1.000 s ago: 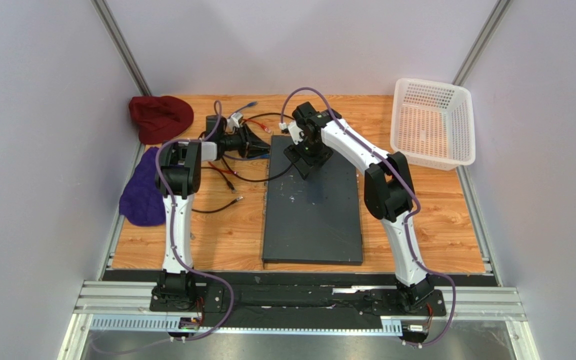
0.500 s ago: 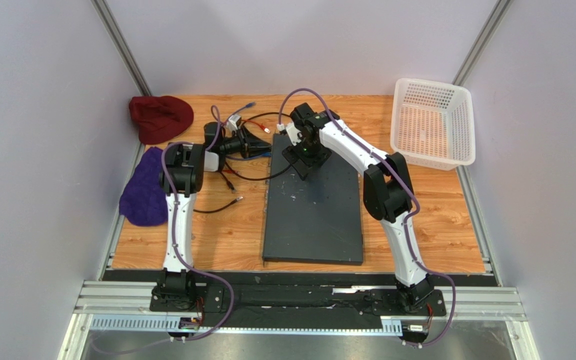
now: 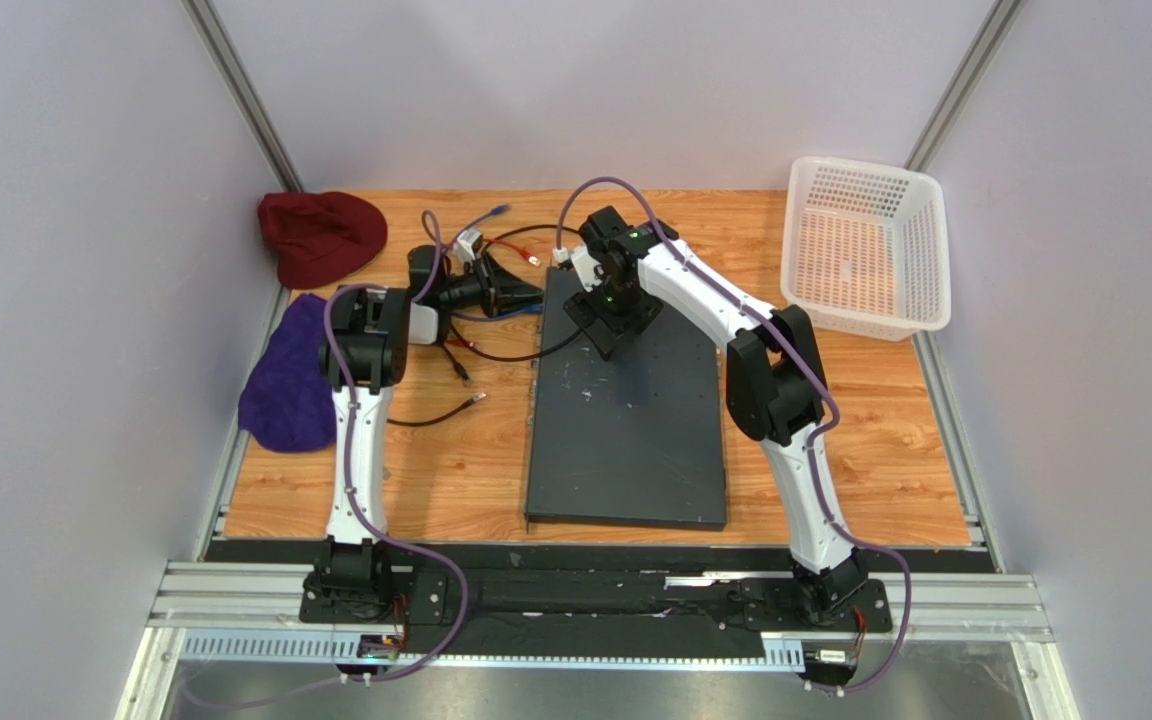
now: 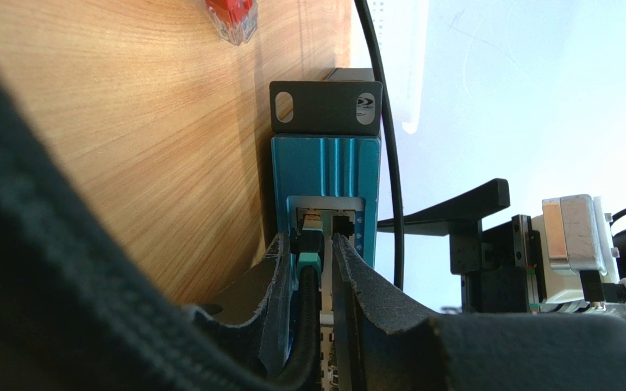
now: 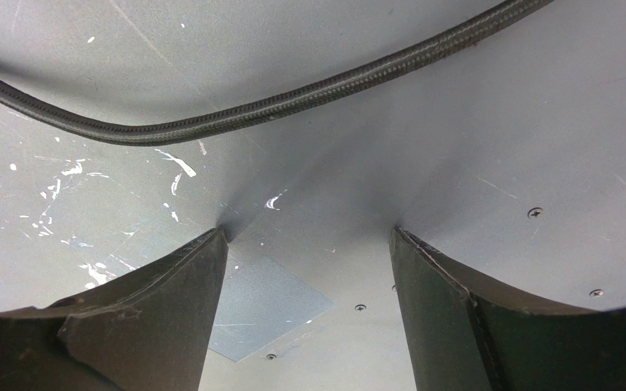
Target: Pull the plug from the switch port
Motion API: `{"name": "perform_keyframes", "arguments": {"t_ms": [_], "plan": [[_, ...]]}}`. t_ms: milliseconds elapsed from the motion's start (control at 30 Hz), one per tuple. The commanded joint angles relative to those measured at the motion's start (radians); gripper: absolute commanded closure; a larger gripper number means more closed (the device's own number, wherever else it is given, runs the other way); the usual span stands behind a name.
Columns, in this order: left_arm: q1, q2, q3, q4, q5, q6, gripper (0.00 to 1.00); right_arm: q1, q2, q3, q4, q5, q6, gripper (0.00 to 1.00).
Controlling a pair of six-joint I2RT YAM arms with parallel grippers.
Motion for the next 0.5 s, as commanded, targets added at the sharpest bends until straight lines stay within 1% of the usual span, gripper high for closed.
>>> {"name": "perform_keyframes", "arguments": {"t_ms": [0, 67, 100, 200, 267, 333, 367, 400, 433, 467], "plan": [[-0.046, -0.005, 0.013, -0.132, 0.116, 0.065, 1.0, 0.009, -0.043, 0.005, 0.012, 0.007, -0.016, 0.23], [-0.033, -0.014, 0.079, -0.255, 0.132, 0.154, 1.0, 0.007, -0.045, -0.001, 0.014, 0.01, -0.018, 0.23], [-0.029, -0.014, 0.099, -0.346, 0.131, 0.224, 1.0, 0.009, -0.046, -0.001, 0.014, 0.01, -0.018, 0.23], [-0.024, -0.011, 0.135, -0.418, 0.142, 0.269, 1.0, 0.009, -0.045, -0.007, 0.014, 0.005, -0.021, 0.23], [-0.029, -0.028, 0.097, -0.417, 0.145, 0.271, 1.0, 0.007, -0.045, -0.007, 0.014, 0.008, -0.022, 0.23], [-0.035, -0.062, 0.06, -0.434, 0.146, 0.306, 1.0, 0.009, -0.045, -0.005, 0.017, 0.011, -0.024, 0.23], [-0.035, -0.071, 0.055, -0.521, 0.149, 0.336, 1.0, 0.009, -0.046, -0.007, 0.017, 0.011, -0.024, 0.23], [-0.035, -0.076, 0.07, -0.593, 0.149, 0.429, 1.0, 0.009, -0.046, -0.01, 0.017, 0.01, -0.024, 0.23], [-0.033, -0.079, 0.123, -0.668, 0.146, 0.485, 1.0, 0.009, -0.045, -0.01, 0.018, 0.007, -0.022, 0.23], [-0.032, -0.076, 0.156, -0.801, 0.136, 0.537, 1.0, 0.009, -0.043, -0.012, 0.018, 0.005, -0.021, 0.23]]}}
